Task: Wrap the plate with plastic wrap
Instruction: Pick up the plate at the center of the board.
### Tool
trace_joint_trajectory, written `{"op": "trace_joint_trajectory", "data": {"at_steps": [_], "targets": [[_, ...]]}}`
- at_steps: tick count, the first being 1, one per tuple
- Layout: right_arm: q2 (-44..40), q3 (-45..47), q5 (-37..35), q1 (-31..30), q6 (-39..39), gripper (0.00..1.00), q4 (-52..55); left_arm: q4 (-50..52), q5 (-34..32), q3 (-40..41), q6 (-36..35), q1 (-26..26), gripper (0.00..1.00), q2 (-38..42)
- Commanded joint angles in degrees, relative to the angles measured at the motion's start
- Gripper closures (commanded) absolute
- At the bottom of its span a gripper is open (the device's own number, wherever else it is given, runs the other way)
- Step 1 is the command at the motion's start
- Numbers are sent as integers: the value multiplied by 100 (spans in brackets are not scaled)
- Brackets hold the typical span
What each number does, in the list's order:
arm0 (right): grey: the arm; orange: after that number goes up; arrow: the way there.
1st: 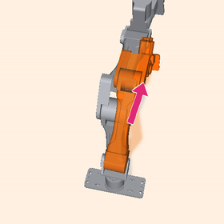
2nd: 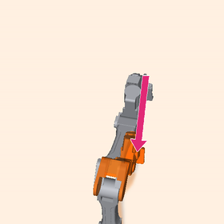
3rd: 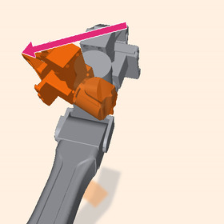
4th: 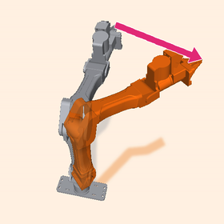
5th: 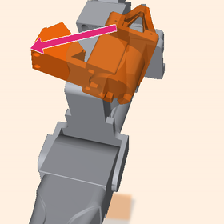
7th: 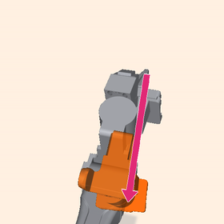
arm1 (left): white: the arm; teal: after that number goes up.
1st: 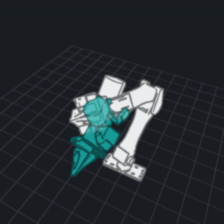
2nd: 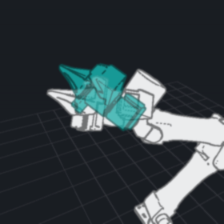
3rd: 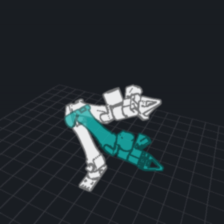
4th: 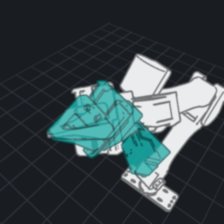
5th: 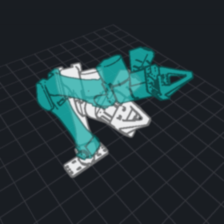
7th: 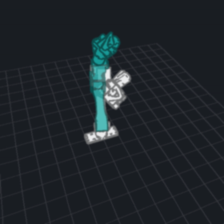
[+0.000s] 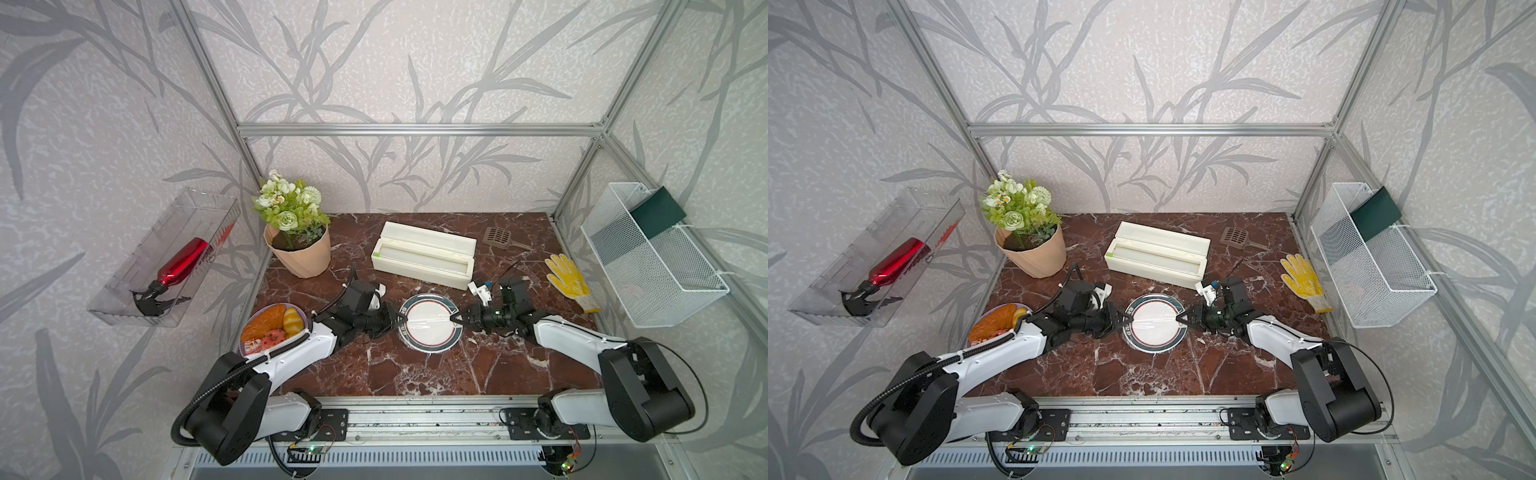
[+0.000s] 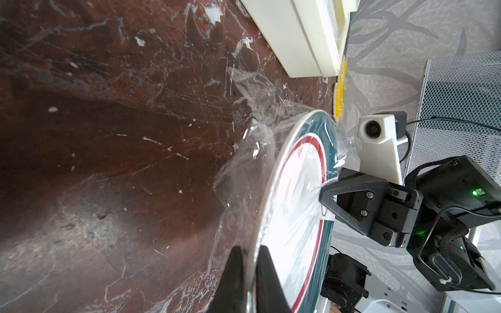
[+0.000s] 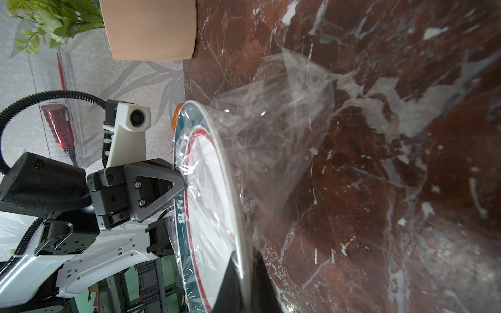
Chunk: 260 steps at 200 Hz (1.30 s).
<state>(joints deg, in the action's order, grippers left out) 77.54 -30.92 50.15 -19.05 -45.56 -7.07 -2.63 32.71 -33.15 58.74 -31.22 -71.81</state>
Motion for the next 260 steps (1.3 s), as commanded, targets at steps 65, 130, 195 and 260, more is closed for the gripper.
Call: {"op": "trace_joint_trajectory", "data": {"at_steps": [65,130,195,260], "targets": [[-954,-607,-275,-91,732,59,1167,-34,-268,-15,237,-8,100,933],[-2112,-1165,-1490,162,1322,51,3022,357,-71,-69,-55,36,100,1326],[-3107,51,-1845,215,691,49,2808,266,-484,-138,638,158,100,1536],[-3310,1480,-3256,-2133,-124,38,-1351,-207,-1058,-275,995,152,100,1485]]}}
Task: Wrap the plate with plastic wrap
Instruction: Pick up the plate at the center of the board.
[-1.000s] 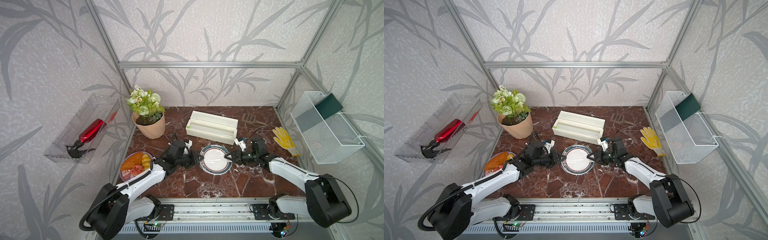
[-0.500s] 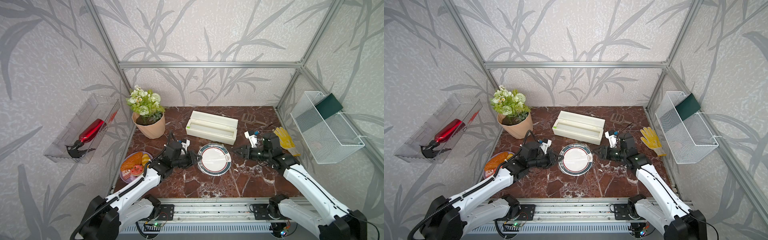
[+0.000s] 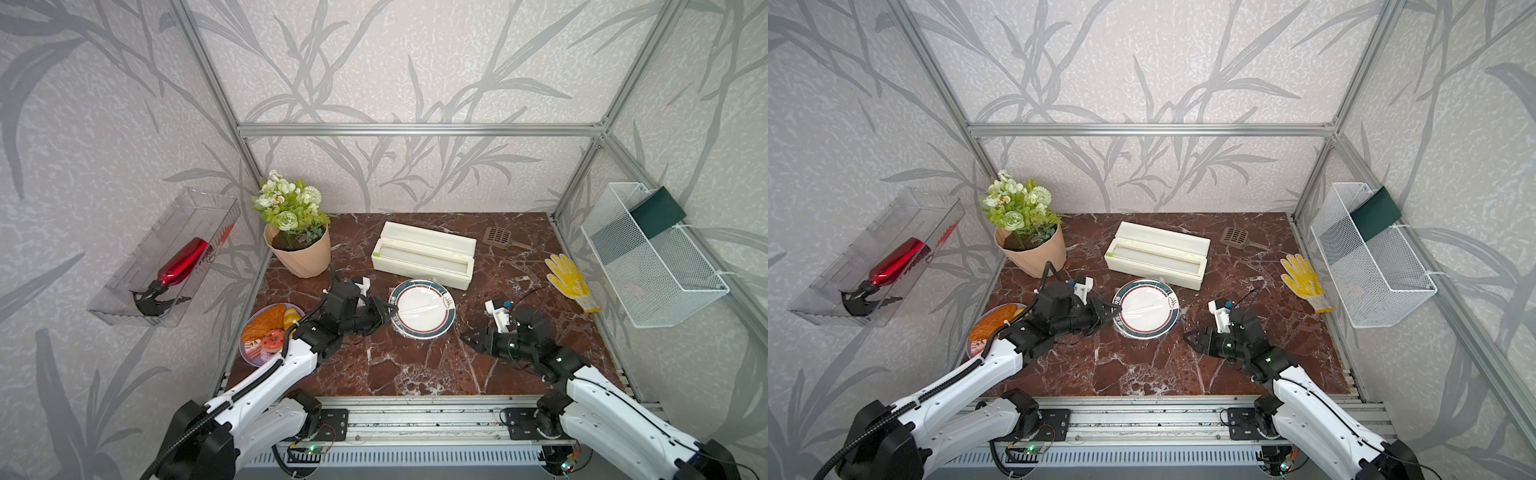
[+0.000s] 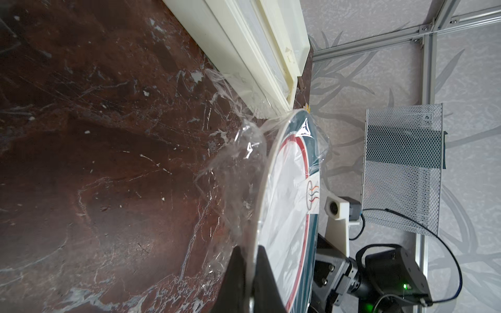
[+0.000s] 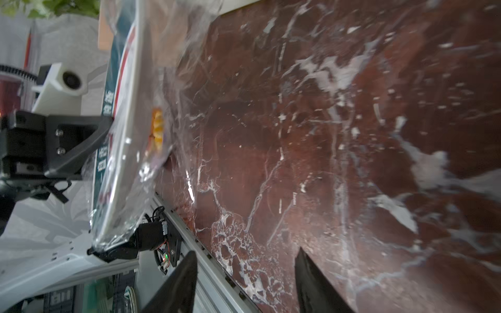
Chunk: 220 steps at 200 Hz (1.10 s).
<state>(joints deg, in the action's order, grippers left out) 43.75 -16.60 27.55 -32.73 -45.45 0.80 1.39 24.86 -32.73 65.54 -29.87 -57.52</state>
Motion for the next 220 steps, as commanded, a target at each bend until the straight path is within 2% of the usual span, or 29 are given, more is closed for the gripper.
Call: {"op": "trace_joint_trajectory", "data": {"at_steps": [1,19,48,93,133,150,182,202,220], "targets": [[88,50,-1045,-794,-128,38,-2177,-620,-281,-324,321,21,100,52],[534,216,-1625,-1120,-214,36,-3291,-680,-341,-440,387,21,100,21],[1400,335,-2192,-1241,-552,34,-4839,-776,-515,-524,527,22,100,69],[2731,348,-2523,-1329,-779,33,-6365,-797,-629,-603,642,25,100,146],[4270,114,-2228,-1341,-1175,35,-8098,-816,-638,-594,671,20,100,171],[4712,-140,-2035,-1386,-1387,38,-8139,-827,-642,-586,687,22,100,170],[4954,-435,-1969,-1530,-1317,40,-8139,-834,-659,-560,676,22,100,175],[5004,-534,-1892,-1534,-1313,53,-8139,-863,-687,-516,658,22,100,160],[5079,-533,-1832,-1534,-1340,78,-8139,-901,-760,-448,640,33,100,156]]}}
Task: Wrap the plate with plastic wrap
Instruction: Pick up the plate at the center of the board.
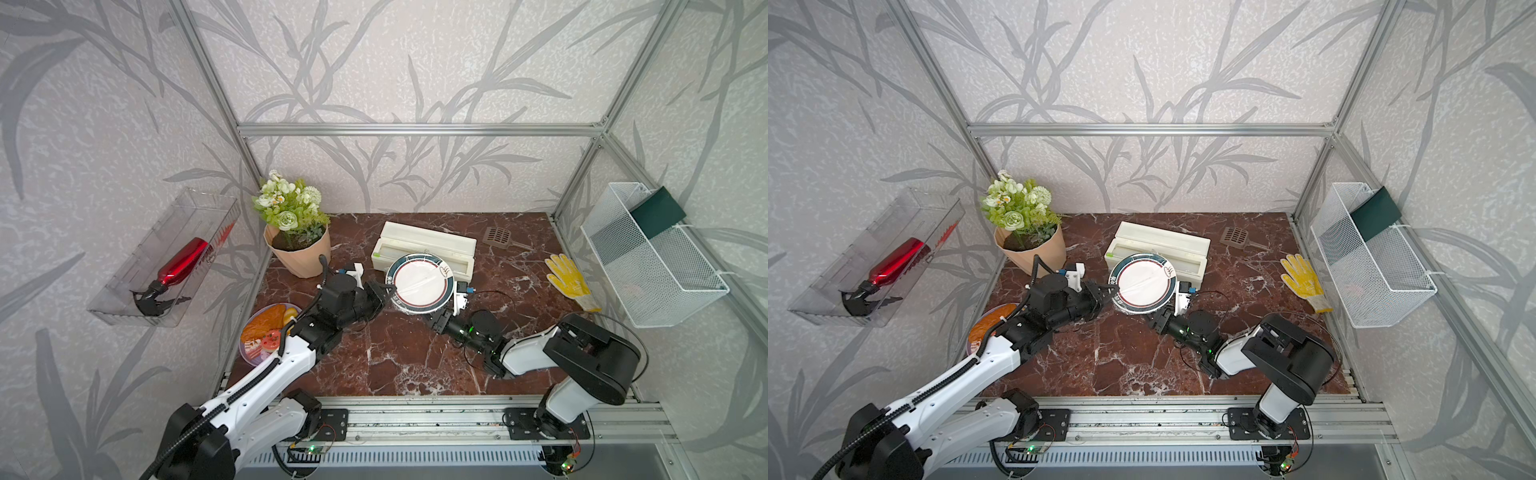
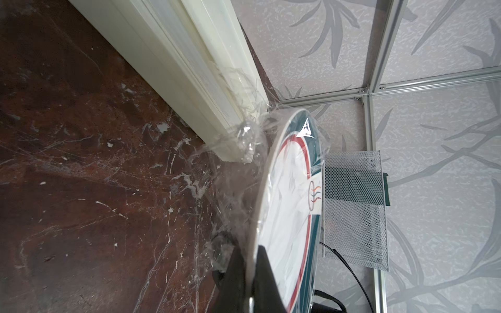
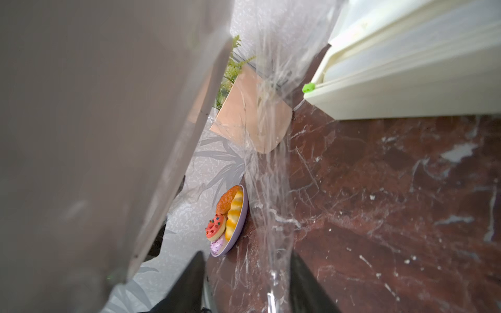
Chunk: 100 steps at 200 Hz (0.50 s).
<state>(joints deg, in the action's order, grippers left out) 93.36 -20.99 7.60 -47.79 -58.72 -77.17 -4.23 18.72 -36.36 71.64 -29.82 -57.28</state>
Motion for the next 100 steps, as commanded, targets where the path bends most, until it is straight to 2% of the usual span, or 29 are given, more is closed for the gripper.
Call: {"op": "trace_joint_trajectory", "data": {"at_steps": [1,25,100], "targets": [[124,-92,168,-28,-15,79,-347,-340,-147,-84,32,29,100,130],[198,61,172,-29,-52,100,-343,-394,-167,-73,30,52,100,120],[-234,536,198,-102,-113,100,-343,122,-553,-144,-496,142,100,359]]}}
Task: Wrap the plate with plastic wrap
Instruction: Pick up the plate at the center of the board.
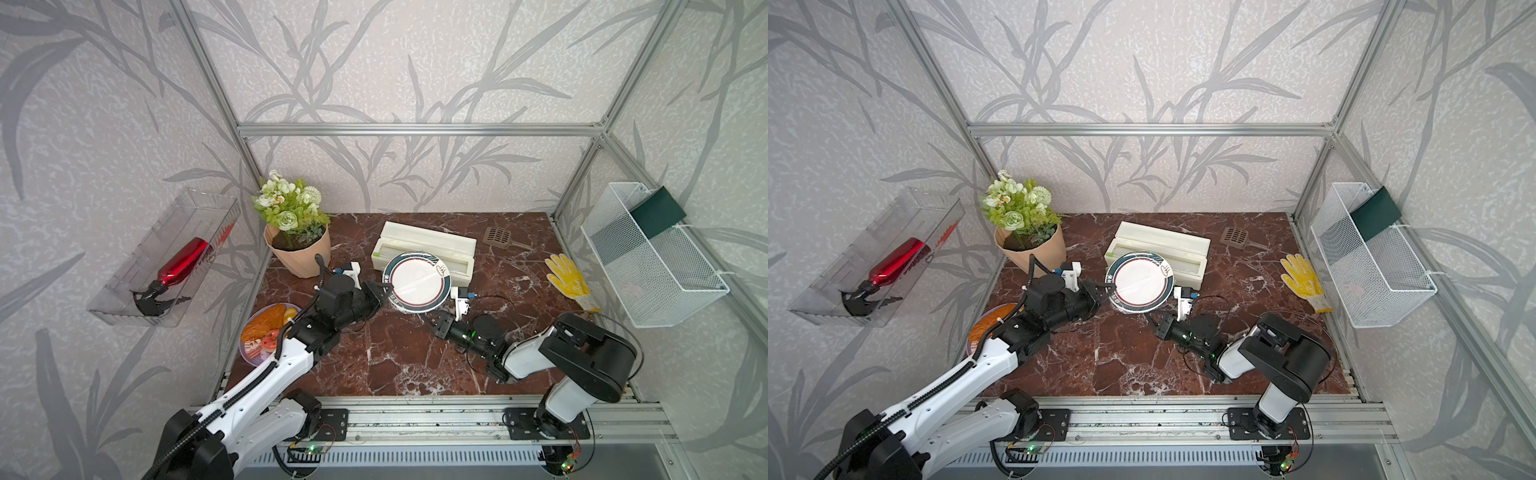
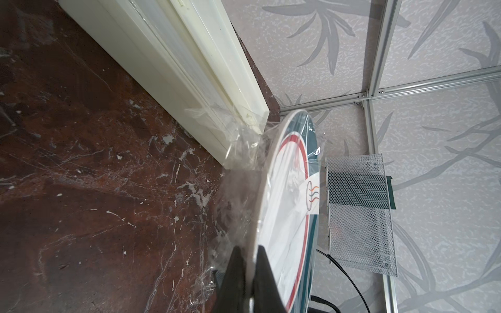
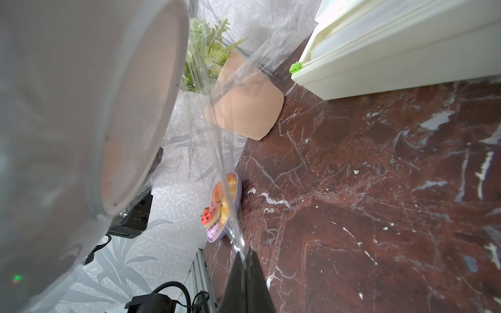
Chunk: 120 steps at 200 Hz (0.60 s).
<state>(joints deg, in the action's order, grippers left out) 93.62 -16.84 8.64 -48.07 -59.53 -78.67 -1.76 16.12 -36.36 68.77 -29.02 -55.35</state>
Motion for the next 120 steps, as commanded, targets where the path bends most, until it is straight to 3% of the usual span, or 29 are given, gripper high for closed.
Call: {"op": "trace_joint_trajectory", "data": {"at_steps": [1,120], "targets": [[-268,125,89,-76,-32,100,-192,-128,-302,-139,-212,62,100,171],[-924,405,366,-255,-147,100,-192,78,-579,98,-574,61,100,109]]}}
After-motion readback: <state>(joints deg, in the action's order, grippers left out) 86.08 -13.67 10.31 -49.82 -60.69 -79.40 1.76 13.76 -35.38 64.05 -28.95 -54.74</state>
